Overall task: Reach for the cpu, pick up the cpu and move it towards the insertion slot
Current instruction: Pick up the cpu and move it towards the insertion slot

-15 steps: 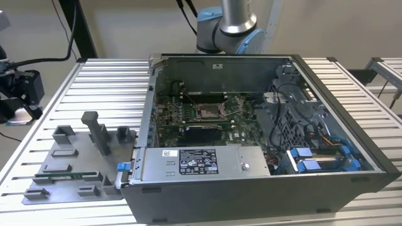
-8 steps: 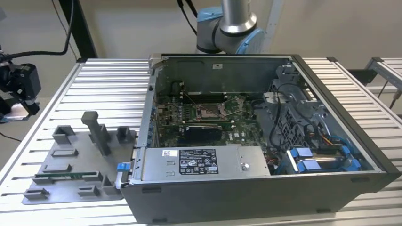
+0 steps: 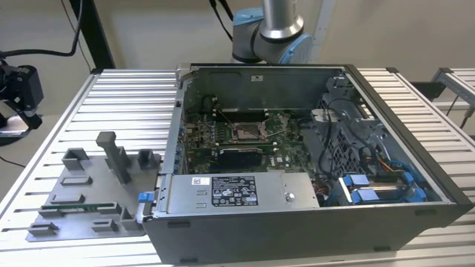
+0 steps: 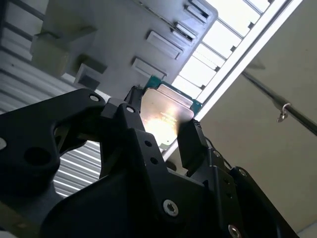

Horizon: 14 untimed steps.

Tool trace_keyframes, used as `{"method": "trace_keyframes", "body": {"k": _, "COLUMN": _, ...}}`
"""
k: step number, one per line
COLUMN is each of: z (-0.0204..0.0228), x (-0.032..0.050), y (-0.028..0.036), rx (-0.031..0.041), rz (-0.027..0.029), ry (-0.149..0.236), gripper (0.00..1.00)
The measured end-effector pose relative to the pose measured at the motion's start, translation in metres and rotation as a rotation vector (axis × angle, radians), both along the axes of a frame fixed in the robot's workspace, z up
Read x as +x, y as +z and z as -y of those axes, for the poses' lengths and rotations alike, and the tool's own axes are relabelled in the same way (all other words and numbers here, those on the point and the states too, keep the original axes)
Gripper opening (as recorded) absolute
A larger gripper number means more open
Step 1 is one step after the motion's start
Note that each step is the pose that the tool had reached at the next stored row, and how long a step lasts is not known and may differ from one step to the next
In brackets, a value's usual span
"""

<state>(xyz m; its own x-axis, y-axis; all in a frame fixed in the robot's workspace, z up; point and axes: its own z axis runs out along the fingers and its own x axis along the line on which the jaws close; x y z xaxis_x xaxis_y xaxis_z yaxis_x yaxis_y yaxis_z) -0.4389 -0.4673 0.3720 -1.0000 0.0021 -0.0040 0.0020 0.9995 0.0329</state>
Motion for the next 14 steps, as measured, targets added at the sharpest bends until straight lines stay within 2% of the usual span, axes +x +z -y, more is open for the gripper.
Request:
{"method": "trace_keyframes", "body": {"k": 5, "z": 0.0000, "x": 0.0000, "y": 0.0080, "rx": -0.0001, "rz": 0.0000, "ry": 0.000, "gripper": 0.00}}
{"method": "trace_keyframes", "body": {"k": 14, "z": 0.0000, "x": 0.0000, "y": 0.0084, "rx": 0.0002, "rz": 0.0000, "ry": 0.000, "gripper": 0.00}}
